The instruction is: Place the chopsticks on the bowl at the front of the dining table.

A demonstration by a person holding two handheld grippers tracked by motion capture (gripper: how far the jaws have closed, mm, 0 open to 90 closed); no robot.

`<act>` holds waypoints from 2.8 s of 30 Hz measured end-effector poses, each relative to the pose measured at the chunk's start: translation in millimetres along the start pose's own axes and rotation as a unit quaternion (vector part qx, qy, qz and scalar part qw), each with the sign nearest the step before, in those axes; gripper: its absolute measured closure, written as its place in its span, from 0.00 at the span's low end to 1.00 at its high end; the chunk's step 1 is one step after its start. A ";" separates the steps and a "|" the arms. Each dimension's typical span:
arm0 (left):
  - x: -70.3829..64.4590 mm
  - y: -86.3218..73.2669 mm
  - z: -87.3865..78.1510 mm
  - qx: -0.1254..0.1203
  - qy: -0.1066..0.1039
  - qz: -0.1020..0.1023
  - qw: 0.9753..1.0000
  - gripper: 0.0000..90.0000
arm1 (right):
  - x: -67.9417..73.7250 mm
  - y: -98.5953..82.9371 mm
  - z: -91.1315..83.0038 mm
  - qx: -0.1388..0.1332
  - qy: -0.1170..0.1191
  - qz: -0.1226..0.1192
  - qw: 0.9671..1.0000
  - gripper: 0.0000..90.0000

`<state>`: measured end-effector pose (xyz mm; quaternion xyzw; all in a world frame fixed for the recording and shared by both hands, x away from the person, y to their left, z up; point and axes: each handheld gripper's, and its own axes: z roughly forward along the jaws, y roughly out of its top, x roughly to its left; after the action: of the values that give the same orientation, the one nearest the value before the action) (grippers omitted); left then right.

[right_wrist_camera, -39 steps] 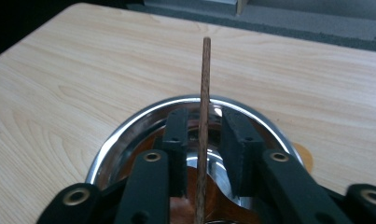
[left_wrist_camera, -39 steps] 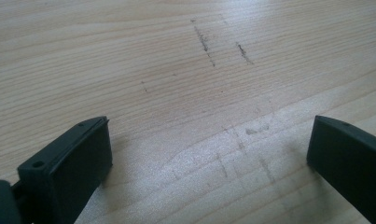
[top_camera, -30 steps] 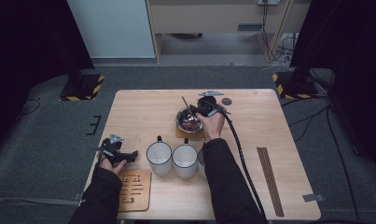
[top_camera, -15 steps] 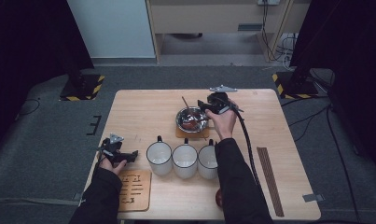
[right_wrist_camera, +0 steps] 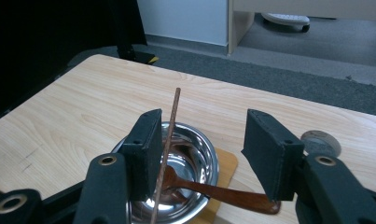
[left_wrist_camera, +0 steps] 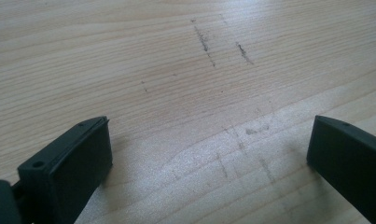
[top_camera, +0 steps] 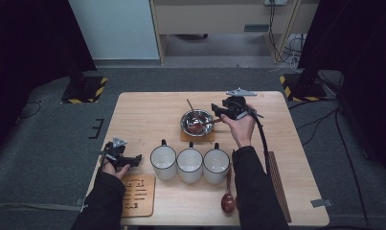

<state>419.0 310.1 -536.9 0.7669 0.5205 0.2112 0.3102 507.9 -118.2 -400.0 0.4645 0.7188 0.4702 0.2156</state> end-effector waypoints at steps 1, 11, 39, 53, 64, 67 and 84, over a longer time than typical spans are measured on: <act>0.0 0.0 0.0 0.000 0.000 0.000 1.000 0.00 | -1.1 -0.2 -3.2 -0.001 0.001 0.002 1.000 0.51; 0.0 0.0 0.0 0.000 0.000 0.000 1.000 0.00 | -16.0 -5.0 -37.6 -0.008 -0.010 -0.006 1.000 0.50; 0.0 0.0 0.0 0.000 0.000 0.000 1.000 0.00 | -54.1 -58.6 -103.9 -0.005 -0.034 0.009 0.999 0.49; 0.0 0.0 0.0 0.000 0.000 0.000 1.000 0.00 | -63.8 -94.5 -124.3 -0.001 -0.037 0.024 0.999 0.48; 0.0 0.0 0.0 0.000 0.000 0.000 1.000 0.00 | -67.4 -120.9 -136.7 0.020 -0.042 0.024 0.999 0.47; 0.0 0.0 0.0 0.000 0.000 0.000 1.000 0.00 | -69.0 -133.2 -140.0 0.033 -0.046 0.023 0.998 0.46; -0.1 0.0 0.0 0.000 0.000 0.000 1.000 0.00 | -78.8 -165.5 -132.3 0.075 -0.050 0.043 0.995 0.49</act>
<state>419.0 310.0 -536.9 0.7668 0.5206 0.2113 0.3103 369.6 -270.7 -493.5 0.5325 0.7201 0.3995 0.1955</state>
